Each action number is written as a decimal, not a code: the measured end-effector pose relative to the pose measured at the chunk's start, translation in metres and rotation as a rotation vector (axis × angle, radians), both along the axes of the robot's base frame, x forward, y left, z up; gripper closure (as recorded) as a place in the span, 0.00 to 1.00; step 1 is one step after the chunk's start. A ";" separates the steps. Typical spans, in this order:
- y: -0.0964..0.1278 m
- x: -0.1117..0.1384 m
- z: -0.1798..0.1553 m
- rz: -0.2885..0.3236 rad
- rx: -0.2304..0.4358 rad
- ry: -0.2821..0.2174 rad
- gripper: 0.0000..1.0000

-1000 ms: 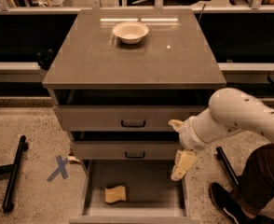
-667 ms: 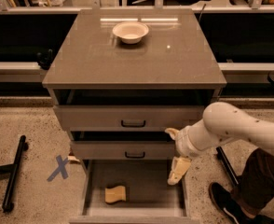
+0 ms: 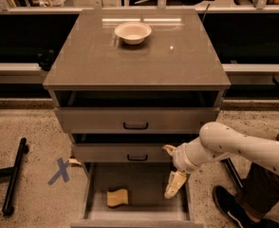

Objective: Pick sponge from bottom drawer and place on counter

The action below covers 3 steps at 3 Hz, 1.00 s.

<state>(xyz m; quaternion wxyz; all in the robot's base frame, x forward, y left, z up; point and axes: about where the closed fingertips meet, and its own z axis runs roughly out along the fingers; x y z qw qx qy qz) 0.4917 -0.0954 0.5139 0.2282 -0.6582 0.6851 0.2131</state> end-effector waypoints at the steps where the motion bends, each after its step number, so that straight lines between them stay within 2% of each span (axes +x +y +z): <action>1: 0.000 0.000 0.000 0.000 0.000 0.000 0.00; 2: 0.003 -0.004 -0.011 0.011 0.013 0.016 0.00; 3: 0.009 -0.007 -0.045 -0.014 0.045 0.065 0.00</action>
Offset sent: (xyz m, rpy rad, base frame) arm -0.0082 0.0052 -0.0244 0.0296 0.0328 0.0191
